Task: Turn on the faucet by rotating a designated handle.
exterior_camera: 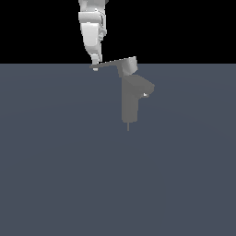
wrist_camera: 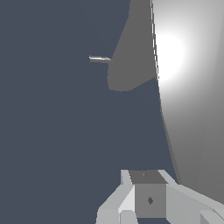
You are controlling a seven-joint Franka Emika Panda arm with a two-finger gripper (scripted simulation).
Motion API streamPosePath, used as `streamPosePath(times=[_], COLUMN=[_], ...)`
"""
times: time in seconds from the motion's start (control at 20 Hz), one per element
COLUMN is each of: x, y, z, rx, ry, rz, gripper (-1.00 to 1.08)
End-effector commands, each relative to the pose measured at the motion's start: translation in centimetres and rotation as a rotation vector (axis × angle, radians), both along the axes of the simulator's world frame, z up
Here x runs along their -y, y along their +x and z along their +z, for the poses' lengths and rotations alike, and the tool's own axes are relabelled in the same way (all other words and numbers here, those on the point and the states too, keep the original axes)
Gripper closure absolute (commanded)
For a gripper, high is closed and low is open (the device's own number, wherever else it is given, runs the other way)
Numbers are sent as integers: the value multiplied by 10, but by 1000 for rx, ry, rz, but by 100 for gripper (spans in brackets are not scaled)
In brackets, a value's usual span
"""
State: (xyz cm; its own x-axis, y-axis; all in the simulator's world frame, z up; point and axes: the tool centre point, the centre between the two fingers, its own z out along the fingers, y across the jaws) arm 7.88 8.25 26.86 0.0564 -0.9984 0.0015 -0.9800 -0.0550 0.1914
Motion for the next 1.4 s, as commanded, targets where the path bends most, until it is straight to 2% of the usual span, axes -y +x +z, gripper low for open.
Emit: streamPosePath(times=[0.0,1.15,1.35], x=[2,3,10], y=[-8,-69,-70], z=[2,14,10], rx=[-5,-5,-9], ry=[-2,-2,-2], rz=[-2,-2,-6], gripper=[108,108,108])
